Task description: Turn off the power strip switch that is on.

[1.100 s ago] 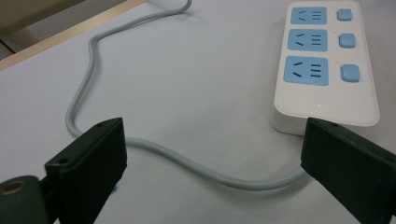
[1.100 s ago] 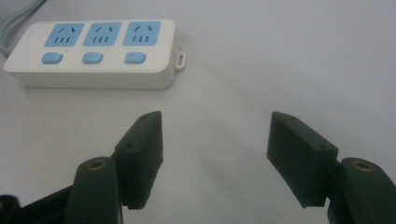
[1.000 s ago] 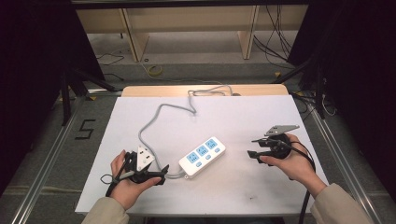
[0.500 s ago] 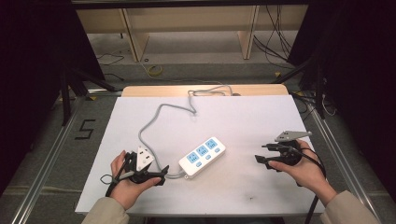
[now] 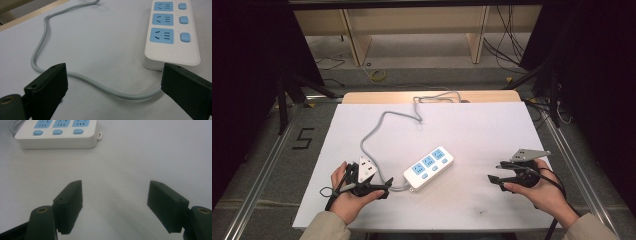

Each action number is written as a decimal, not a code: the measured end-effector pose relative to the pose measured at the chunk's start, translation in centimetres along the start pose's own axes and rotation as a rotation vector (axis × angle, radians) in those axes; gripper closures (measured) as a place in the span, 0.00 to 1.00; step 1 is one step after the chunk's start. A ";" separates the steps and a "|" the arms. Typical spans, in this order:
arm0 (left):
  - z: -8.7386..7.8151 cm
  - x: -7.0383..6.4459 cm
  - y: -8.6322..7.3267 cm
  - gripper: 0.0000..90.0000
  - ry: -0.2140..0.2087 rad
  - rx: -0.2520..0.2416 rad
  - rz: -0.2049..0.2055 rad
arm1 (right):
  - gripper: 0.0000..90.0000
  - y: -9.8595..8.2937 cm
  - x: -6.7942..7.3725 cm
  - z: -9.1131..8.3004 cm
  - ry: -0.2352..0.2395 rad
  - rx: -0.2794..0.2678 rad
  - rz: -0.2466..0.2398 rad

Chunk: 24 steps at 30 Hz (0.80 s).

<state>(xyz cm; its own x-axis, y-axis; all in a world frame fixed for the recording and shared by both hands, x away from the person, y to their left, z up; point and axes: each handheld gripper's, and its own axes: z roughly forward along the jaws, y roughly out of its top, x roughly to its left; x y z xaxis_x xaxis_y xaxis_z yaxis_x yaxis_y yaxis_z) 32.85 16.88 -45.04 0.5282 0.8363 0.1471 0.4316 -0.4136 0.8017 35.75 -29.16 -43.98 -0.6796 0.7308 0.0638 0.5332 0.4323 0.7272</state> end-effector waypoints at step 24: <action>0.1 -0.1 0.0 0.07 -0.008 0.007 0.000 | 0.32 -2.3 -0.3 -1.8 -0.002 -0.015 0.038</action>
<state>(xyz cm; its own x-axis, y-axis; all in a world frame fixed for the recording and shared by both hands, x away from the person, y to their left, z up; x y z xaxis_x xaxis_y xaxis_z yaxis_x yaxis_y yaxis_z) 32.85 16.74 -45.05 0.5341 0.8334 0.1423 0.4367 -0.4160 0.7976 33.85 -31.29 -44.43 -0.6579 0.7477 0.0900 0.5507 0.3961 0.7347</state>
